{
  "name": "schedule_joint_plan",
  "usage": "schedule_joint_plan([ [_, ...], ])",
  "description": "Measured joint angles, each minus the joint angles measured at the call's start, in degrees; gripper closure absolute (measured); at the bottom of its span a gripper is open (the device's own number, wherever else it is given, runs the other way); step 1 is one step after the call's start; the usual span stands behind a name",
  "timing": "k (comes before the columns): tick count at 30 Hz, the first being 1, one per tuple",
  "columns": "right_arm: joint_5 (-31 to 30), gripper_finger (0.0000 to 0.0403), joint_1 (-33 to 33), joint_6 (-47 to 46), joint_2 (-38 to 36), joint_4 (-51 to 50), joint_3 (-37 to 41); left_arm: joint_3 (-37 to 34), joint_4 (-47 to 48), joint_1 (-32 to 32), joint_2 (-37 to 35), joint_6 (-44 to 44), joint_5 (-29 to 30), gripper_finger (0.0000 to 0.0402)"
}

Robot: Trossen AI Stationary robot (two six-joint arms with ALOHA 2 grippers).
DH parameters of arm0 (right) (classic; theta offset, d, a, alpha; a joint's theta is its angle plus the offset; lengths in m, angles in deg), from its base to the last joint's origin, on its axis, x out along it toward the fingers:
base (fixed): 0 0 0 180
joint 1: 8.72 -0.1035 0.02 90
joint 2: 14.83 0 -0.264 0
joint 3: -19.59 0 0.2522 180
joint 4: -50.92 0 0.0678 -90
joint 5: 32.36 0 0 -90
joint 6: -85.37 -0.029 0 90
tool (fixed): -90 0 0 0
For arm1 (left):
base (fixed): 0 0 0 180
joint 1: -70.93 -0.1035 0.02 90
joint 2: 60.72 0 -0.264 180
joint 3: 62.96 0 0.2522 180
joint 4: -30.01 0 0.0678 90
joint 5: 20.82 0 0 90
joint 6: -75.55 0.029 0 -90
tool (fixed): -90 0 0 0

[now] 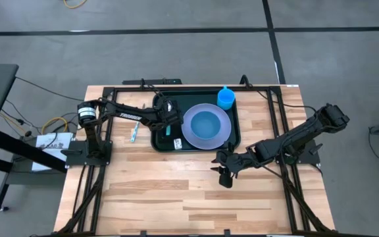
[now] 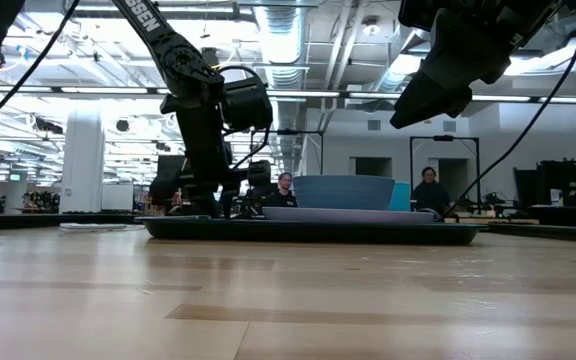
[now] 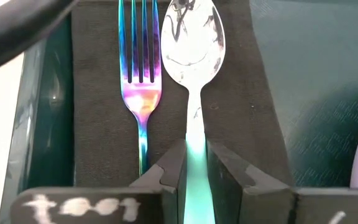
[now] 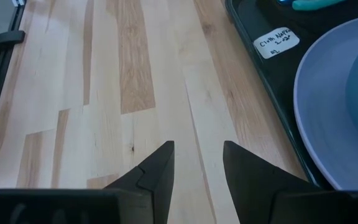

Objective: Set up tray
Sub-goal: Put the light blue spoon on the black napkin to the right of the blue fork, then put the light blue patterned knife on the black napkin to the right of the light blue spoon

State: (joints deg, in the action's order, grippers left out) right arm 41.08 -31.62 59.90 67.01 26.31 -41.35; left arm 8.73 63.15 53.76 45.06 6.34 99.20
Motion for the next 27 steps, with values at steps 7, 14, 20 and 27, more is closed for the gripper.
schedule_joint_plan([
  [7,0.02,0.0274,0.00,0.01,0.00,0.00,0.00,-0.02,0.02,0.00,0.00,-0.37,0.22,0.0365],
  [14,0.02,0.0274,0.00,0.01,0.00,0.00,0.00,-0.03,0.02,0.00,0.00,-0.33,0.59,0.0354],
  [20,0.00,0.0274,0.00,0.02,0.00,0.00,0.00,-0.07,0.02,0.00,0.00,-0.26,0.74,0.0307],
  [27,0.02,0.0274,0.00,0.00,0.00,0.00,0.00,-0.07,-0.28,0.22,0.00,2.56,1.26,0.0271],
])
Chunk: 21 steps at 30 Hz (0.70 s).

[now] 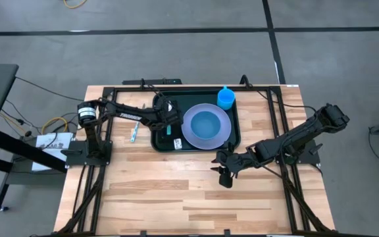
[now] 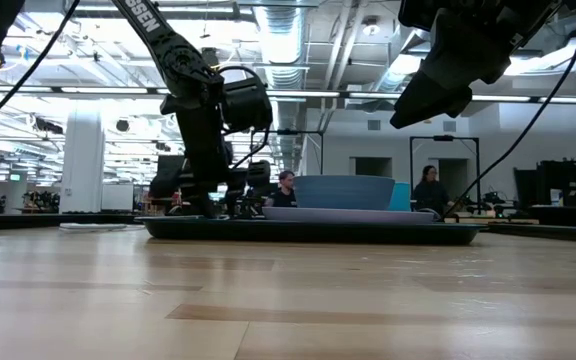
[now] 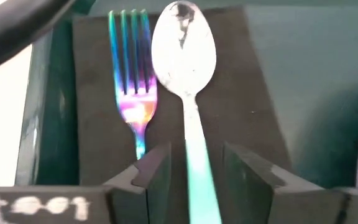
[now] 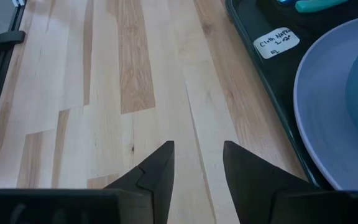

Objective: Set up tray
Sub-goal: Put the light blue patterned knife on the black napkin to the right of the light blue spoon

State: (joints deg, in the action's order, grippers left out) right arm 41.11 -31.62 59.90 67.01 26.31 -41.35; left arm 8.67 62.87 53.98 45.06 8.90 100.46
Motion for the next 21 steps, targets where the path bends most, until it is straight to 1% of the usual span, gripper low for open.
schedule_joint_plan([
  [4,0.00,0.0274,0.00,0.02,0.00,0.00,0.00,1.06,-0.48,0.91,0.00,3.19,1.15,0.0268],
  [7,0.00,0.0274,0.00,0.00,0.00,0.00,0.00,4.07,2.38,1.52,0.00,12.05,0.91,0.0268],
  [8,0.00,0.0274,0.00,0.00,0.00,0.00,0.00,5.50,5.35,1.74,0.00,14.82,1.00,0.0268],
  [10,0.00,0.0274,0.00,0.00,0.00,-0.02,0.00,8.56,13.58,2.41,0.00,16.35,2.70,0.0267],
  [14,0.00,0.0274,0.00,0.00,0.00,-0.05,0.00,14.61,33.24,4.48,0.00,13.78,11.19,0.0267],
  [16,0.00,0.0274,0.00,0.00,0.00,-0.27,0.00,17.24,43.02,5.41,0.00,13.81,13.91,0.0268],
  [18,0.00,0.0274,0.00,0.00,0.00,-0.46,0.00,18.65,50.91,6.14,-0.02,14.28,14.47,0.0271],
  [21,0.00,0.0274,0.00,0.00,0.00,-0.55,0.00,18.83,60.05,6.75,-0.02,14.25,14.24,0.0277],
])
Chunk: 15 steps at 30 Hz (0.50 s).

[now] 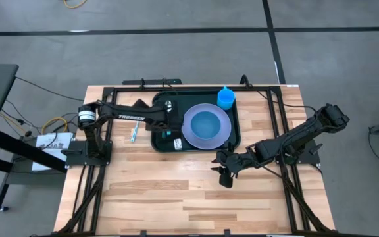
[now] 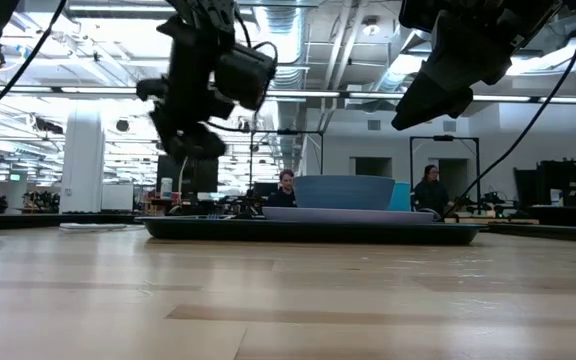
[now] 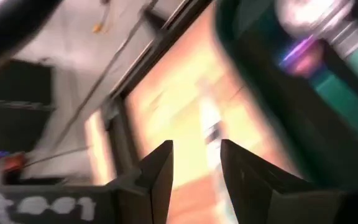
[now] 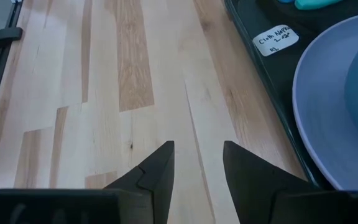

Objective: Set up tray
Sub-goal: Put the light blue patterned knife on the black napkin to the right of the light blue spoon

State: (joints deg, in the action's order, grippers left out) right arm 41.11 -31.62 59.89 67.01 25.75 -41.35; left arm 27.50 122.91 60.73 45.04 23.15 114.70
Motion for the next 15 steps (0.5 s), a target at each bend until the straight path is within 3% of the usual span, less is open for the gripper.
schedule_joint_plan([
  [3,0.07,0.0274,-0.12,-0.02,0.00,-0.05,0.00,-1.14,6.73,0.03,0.00,-1.49,-1.56,0.0285],
  [7,0.11,0.0274,-0.88,-0.02,0.00,-0.11,0.00,-4.79,7.79,0.62,-2.59,-2.13,-4.67,0.0304],
  [15,0.04,0.0274,-1.25,-0.02,0.00,-0.36,0.00,-14.22,-4.13,5.00,-17.65,0.19,-8.67,0.0348],
])
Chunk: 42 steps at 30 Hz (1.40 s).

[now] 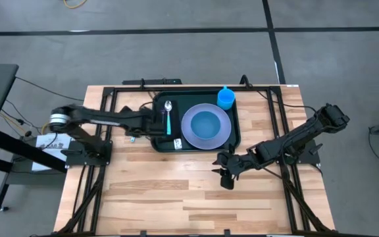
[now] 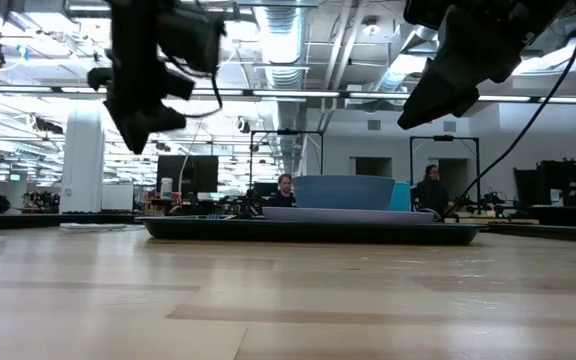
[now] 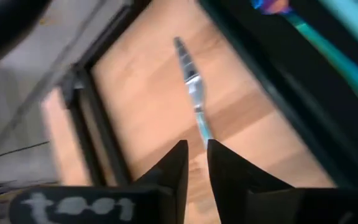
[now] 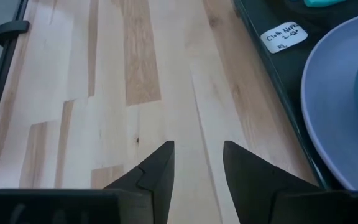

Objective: Set up tray
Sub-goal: Put the light blue patterned knife on the black napkin to the right of the light blue spoon

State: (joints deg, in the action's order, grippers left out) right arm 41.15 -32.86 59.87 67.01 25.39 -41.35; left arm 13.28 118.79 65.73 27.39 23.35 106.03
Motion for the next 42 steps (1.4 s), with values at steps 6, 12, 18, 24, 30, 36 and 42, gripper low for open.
schedule_joint_plan([
  [6,-0.02,0.0274,0.00,0.00,0.00,0.24,0.00,-11.80,-15.20,-3.79,-14.60,3.98,-10.32,0.0365],
  [12,-0.04,0.0274,0.00,0.00,0.00,0.60,0.00,-23.34,-28.84,-8.98,-21.32,4.86,-19.82,0.0370],
  [18,-0.07,0.0274,0.18,0.00,0.00,0.73,0.00,-28.49,-29.42,-11.47,-21.50,2.85,-20.53,0.0368],
  [24,-0.07,0.0274,0.26,0.00,0.00,0.73,0.00,-29.33,-29.82,-12.23,-21.50,1.71,-19.44,0.0343],
  [30,-0.07,0.0274,0.26,0.00,0.00,0.72,0.00,-29.35,-30.13,-12.21,-21.50,1.61,-19.43,0.0298],
  [36,-0.09,0.0274,0.26,0.00,0.00,0.72,0.00,-29.35,-30.85,-12.21,-21.37,0.57,-19.37,0.0263],
  [42,-0.07,0.0274,0.26,0.00,0.00,0.72,0.00,-29.38,-32.43,-12.21,-17.21,0.40,-19.54,0.0243],
])
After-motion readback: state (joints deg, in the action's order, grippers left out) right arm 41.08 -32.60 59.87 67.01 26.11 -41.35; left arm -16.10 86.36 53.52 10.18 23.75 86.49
